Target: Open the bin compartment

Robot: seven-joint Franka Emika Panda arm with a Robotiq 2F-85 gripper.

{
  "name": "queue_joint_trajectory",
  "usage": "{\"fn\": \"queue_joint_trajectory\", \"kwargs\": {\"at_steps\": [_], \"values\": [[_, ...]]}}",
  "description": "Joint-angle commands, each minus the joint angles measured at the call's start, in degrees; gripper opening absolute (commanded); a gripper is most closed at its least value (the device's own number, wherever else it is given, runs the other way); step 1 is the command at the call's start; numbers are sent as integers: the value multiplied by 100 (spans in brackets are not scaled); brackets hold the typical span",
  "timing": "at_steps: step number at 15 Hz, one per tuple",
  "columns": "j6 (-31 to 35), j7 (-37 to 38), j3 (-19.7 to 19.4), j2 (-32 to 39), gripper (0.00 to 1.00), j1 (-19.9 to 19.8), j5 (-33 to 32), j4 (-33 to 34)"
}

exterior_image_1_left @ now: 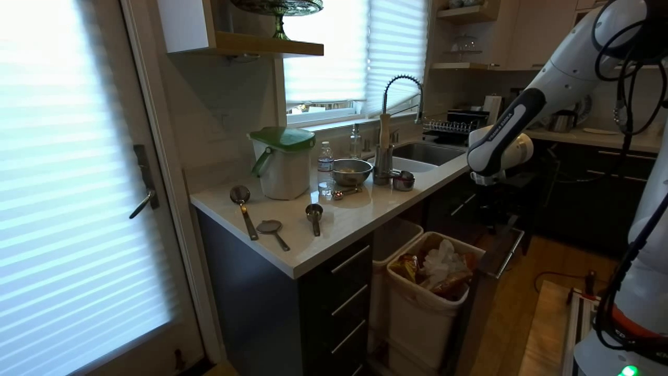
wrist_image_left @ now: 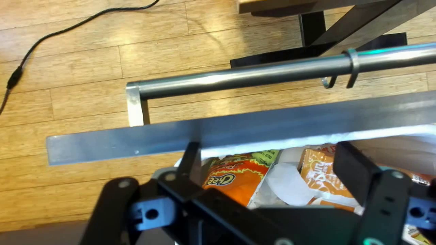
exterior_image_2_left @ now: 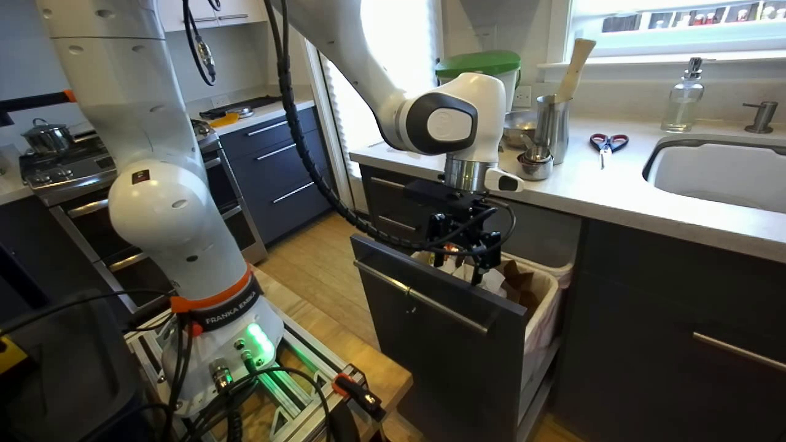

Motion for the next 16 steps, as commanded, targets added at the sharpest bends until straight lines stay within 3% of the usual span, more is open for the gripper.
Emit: {"fn": "queue_joint_trajectory", "kwargs": {"at_steps": [1,16], "values": [[-248,-15,12,68,100,-114,-26,-3],[-719,-30,-152,212,100,-356,-182,-75]]}}
